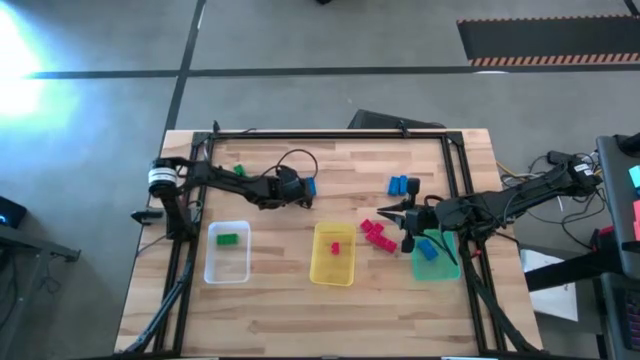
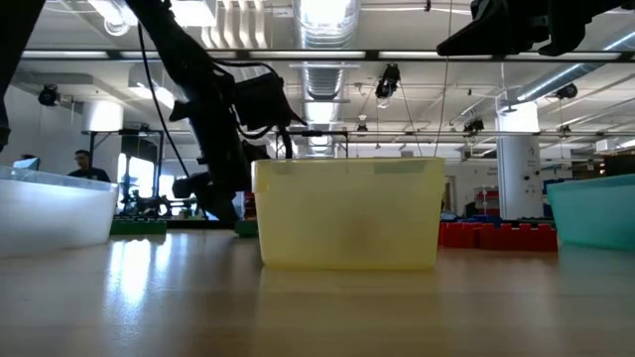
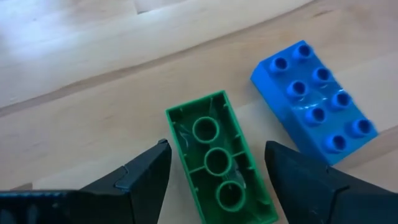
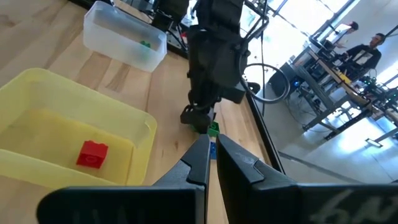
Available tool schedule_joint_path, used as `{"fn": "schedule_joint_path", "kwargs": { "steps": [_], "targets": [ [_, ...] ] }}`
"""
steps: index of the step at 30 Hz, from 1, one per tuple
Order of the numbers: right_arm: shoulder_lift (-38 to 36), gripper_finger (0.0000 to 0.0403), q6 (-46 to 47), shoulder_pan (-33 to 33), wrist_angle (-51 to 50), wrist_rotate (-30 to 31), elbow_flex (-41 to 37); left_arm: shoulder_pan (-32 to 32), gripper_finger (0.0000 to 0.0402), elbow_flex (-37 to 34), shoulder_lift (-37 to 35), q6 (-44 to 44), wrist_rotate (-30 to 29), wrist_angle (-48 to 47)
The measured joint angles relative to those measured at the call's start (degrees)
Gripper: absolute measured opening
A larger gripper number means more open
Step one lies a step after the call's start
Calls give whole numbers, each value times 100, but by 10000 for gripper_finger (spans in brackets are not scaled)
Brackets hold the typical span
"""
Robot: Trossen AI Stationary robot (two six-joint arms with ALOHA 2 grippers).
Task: Sort & place blocks by color
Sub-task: Put the green game piece into the transparent bin
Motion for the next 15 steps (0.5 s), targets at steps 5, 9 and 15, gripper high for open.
{"fn": "schedule_joint_path", "kwargs": {
  "steps": [5,9,15],
  "targets": [
    [0,18,0,1,0,0,0,23,230,0,81,-27,-35,8],
    [0,18,-1,-1,0,0,0,23,179,2,90,-33,-42,19],
    [0,18,2,1,0,0,0,24,124,4,66,132,-46,-17]
  ]
}}
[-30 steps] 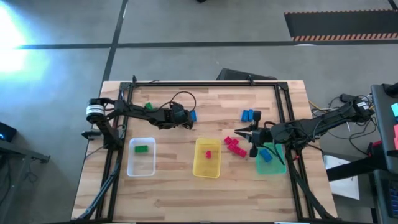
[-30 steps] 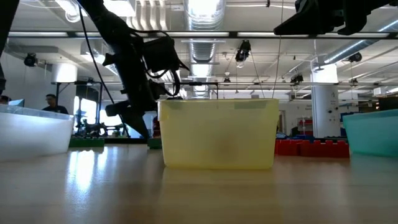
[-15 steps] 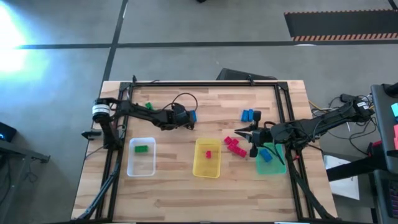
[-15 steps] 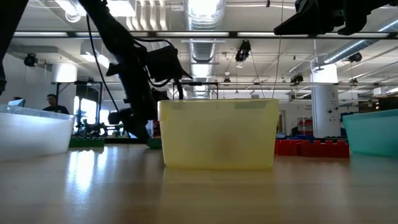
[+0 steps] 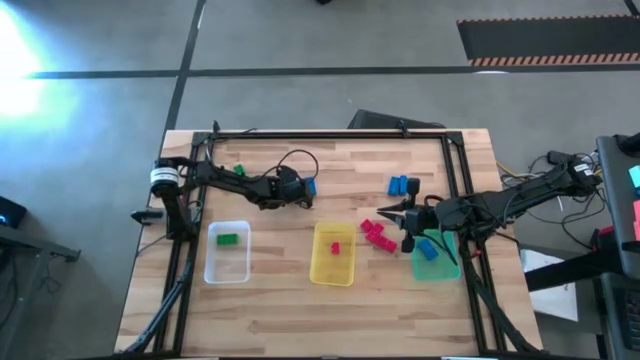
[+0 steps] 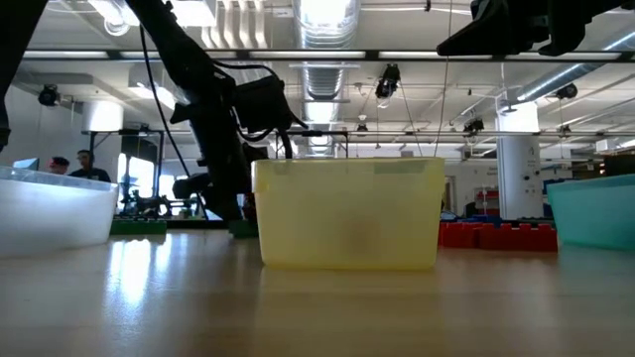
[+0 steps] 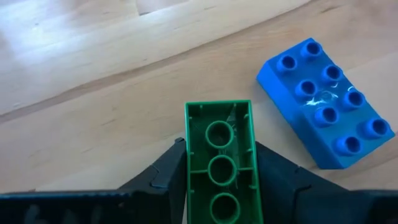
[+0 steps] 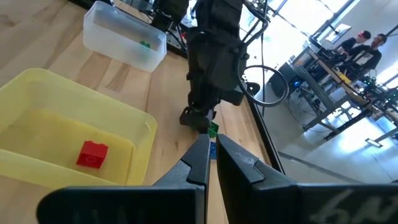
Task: Sort & place blocks by color
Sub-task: Put the green game piece into the transparent bin
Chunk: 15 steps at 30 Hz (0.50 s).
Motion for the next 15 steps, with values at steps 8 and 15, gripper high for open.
{"fn": "schedule_joint_path", "kwargs": {
  "steps": [8,15],
  "targets": [
    [0,18,0,-1,-6,0,0,-111,124,172,-638,483,44,-541],
    [1,18,3,0,-2,0,0,-775,124,556,-1765,2618,1570,-1092]
  ]
}}
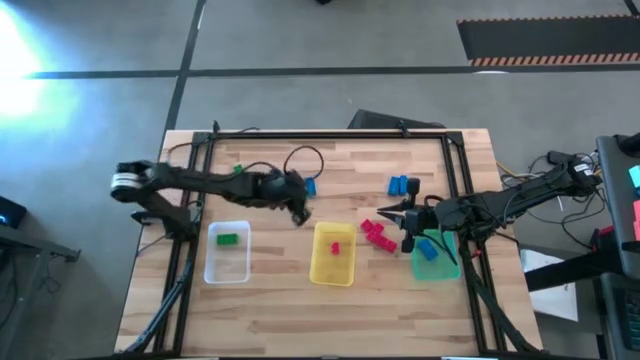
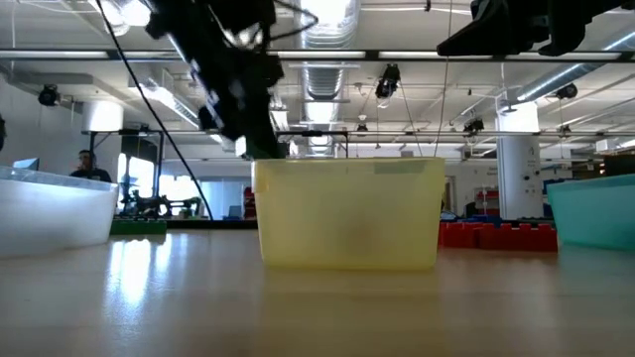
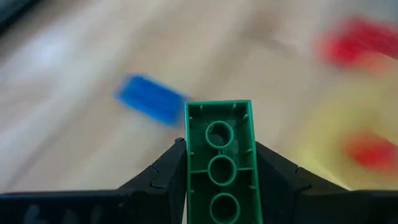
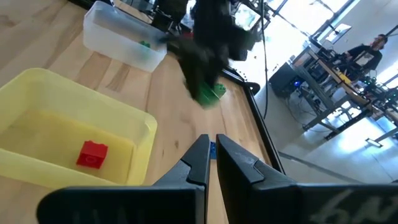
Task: Sort & place blocks by color
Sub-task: Put the green game piece into the transparent bin
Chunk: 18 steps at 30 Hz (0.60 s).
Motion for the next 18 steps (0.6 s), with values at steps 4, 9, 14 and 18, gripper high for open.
{"fn": "schedule_joint_path", "kwargs": {
  "steps": [4,9,14,18],
  "targets": [
    [5,18,73,-2,-12,-5,0,-694,124,89,-651,763,1219,-950],
    [7,18,160,0,-8,-9,0,-1785,124,35,-1281,764,1400,-2704],
    [7,18,227,-1,5,-19,0,-2800,124,-33,-1479,-869,1373,-4082],
    [8,18,246,-2,27,-24,0,-3372,124,-37,-1360,-1557,1330,-4661]
  ]
}}
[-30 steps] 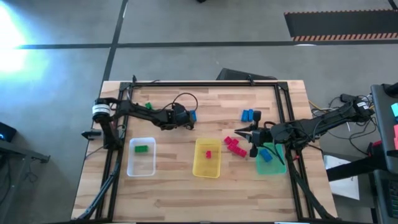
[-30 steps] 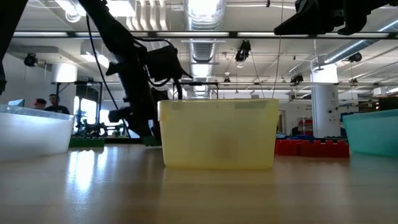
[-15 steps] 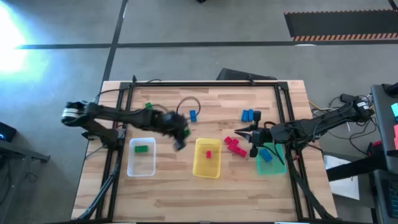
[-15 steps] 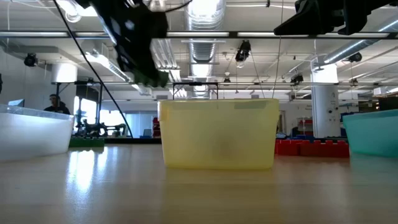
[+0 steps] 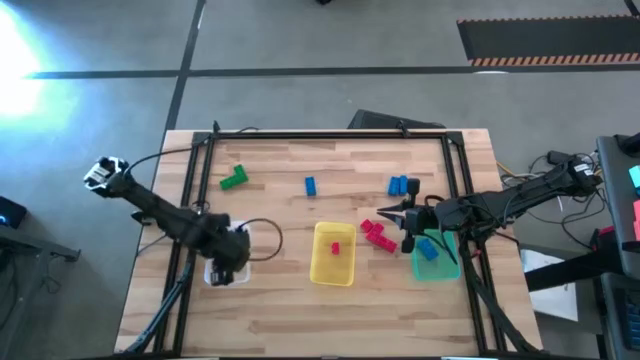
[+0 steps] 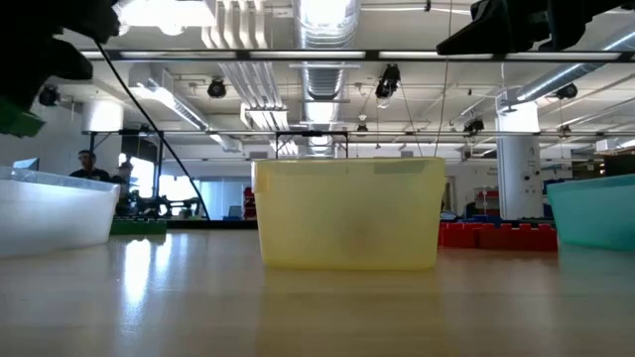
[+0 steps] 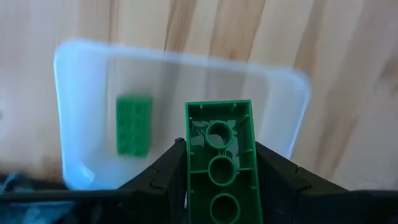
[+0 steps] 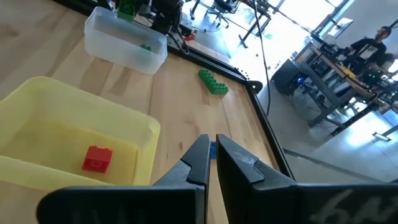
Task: Sort & place blocks by color
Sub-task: Put the green game piece into the transparent bin, then put the blue game piece into the green bin
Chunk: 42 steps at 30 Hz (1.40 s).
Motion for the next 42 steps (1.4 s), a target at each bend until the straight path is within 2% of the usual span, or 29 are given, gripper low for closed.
{"fn": "schedule_joint_path", "kwargs": {
  "steps": [4,8,14,20,23,29,42],
  "targets": [
    [0,18,-2,0,18,1,0,-131,124,-38,215,-494,-15,-516],
    [0,18,-4,0,21,0,0,-129,124,-187,475,-639,95,-515],
    [0,18,-54,2,20,0,0,-120,124,-352,1111,-593,255,-513],
    [0,18,-108,2,21,2,2,-120,124,-303,1642,-151,262,-497],
    [0,18,-155,2,21,2,0,-120,140,-293,1814,-43,260,-508],
    [0,18,-160,0,21,3,0,-118,175,-293,1936,-49,86,-526],
    [0,18,-148,2,22,4,0,-120,182,74,1846,-20,81,-561]
  ]
}}
